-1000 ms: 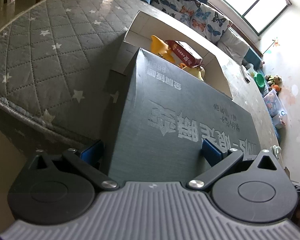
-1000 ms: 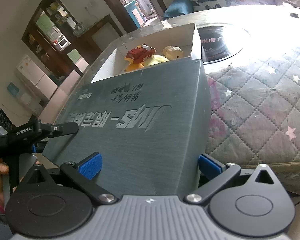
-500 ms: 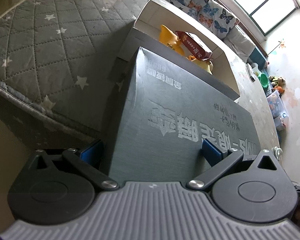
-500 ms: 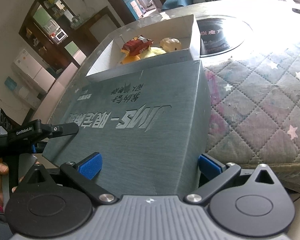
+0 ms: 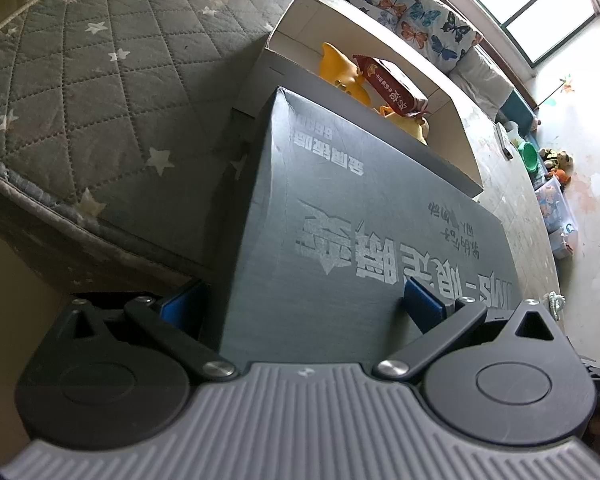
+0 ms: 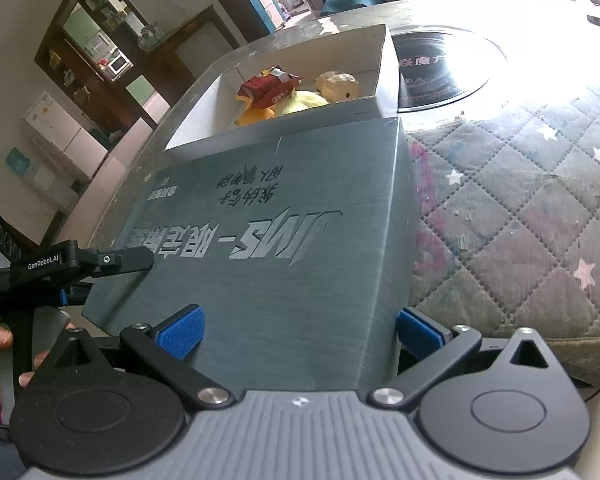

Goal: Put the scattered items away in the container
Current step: 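Lower the lid onto the white box with both tools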

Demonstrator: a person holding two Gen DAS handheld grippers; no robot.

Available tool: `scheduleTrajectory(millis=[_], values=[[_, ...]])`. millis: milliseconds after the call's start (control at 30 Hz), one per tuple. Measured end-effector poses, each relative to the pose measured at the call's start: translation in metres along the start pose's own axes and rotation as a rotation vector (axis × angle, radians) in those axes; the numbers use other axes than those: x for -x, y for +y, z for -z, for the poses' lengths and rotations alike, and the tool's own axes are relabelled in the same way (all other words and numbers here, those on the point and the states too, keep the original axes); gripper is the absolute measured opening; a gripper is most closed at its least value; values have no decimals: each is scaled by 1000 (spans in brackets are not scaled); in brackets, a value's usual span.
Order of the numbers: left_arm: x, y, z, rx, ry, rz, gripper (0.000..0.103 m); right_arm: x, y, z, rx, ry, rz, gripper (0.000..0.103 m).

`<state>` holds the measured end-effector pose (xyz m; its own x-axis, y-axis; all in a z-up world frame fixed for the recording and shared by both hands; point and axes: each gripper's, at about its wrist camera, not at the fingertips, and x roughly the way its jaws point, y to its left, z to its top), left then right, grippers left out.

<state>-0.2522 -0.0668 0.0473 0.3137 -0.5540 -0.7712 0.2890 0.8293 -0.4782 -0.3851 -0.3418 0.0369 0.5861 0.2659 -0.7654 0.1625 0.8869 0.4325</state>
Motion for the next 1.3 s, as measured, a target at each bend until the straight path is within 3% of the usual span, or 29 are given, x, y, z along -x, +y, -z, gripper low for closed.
scheduleTrajectory(millis=[833,1300], values=[[4,0,-4,6,6,-2,103,2,0,-3,2,-1,-7,103],[17,-7,-1,-43,-19,6,103,6,2,-1,4,-18,-25,103]])
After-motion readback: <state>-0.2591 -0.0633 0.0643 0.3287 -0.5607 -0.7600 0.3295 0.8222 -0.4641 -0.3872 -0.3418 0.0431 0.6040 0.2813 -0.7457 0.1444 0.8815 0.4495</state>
